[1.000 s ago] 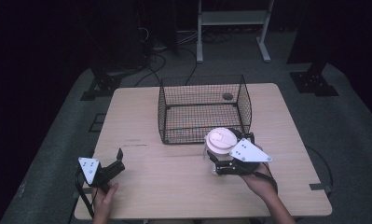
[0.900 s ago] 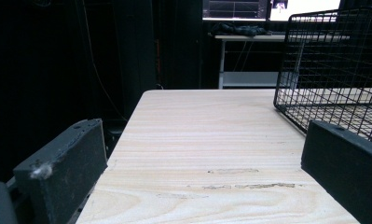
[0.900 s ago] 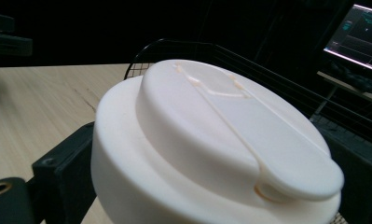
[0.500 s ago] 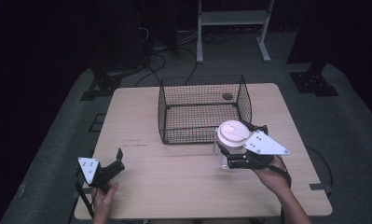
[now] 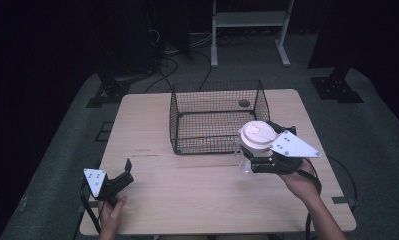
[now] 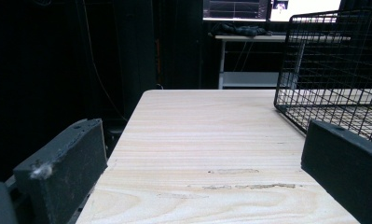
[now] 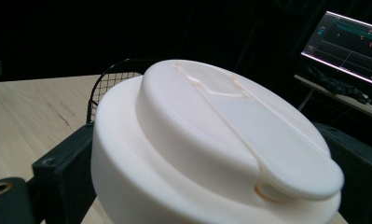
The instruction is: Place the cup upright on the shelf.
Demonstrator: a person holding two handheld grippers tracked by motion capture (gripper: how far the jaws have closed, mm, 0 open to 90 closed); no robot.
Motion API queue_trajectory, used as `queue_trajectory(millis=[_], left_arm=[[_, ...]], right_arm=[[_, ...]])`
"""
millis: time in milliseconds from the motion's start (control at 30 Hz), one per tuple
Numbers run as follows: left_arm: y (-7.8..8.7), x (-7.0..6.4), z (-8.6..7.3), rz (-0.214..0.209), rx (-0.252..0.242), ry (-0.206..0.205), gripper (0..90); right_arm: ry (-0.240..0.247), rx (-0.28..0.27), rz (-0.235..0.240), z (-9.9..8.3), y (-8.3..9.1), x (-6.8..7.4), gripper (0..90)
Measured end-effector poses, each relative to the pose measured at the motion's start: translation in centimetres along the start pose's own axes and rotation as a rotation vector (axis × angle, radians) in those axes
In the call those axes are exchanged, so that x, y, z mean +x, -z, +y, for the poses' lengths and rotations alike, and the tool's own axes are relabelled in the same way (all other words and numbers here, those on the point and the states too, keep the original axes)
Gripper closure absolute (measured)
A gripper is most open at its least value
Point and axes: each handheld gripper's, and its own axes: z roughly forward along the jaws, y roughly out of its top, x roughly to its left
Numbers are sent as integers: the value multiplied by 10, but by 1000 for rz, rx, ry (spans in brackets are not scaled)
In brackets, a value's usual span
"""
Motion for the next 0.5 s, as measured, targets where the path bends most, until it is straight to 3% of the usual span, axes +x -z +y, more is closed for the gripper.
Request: queue_trajectory(millis=[500], left_arm=[[-1,-1,0,-2,-1,-1,0]], right_arm=[[18,-9,-16,19,1,-16,41]])
